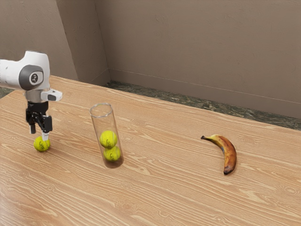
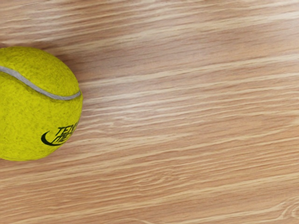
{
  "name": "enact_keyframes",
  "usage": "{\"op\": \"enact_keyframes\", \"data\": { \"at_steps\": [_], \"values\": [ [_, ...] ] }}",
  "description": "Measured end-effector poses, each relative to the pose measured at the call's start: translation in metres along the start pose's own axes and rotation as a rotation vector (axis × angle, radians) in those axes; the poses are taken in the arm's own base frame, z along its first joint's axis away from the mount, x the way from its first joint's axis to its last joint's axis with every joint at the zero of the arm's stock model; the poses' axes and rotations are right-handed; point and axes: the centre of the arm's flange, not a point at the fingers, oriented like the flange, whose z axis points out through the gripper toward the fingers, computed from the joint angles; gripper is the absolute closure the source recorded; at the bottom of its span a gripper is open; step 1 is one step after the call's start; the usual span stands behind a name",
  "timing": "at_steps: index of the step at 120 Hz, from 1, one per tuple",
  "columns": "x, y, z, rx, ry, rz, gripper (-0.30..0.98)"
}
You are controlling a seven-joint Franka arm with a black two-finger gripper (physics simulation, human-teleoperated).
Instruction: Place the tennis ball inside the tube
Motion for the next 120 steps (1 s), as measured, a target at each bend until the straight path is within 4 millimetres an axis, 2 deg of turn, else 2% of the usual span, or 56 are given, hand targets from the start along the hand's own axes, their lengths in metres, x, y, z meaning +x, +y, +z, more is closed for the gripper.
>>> {"op": "enact_keyframes", "data": {
  "at_steps": [16,33,52,59,72,96,114,120],
  "values": [
    [0.007,-0.028,0.019,0.005,0.044,-0.031,0.0],
    [0.023,-0.031,0.035,0.002,0.073,-0.018,0.0],
    [0.016,-0.051,0.046,-0.001,0.087,-0.054,0.04],
    [0.021,-0.055,0.05,-0.004,0.096,-0.055,0.05],
    [0.03,-0.06,0.053,0.0,0.109,-0.053,0.06],
    [0.032,-0.061,0.059,-0.014,0.118,-0.057,0.2],
    [0.037,-0.063,0.076,-0.046,0.111,-0.06,0.24],
    [0.037,-0.062,0.075,-0.046,0.114,-0.059,0.25]
  ]
}}
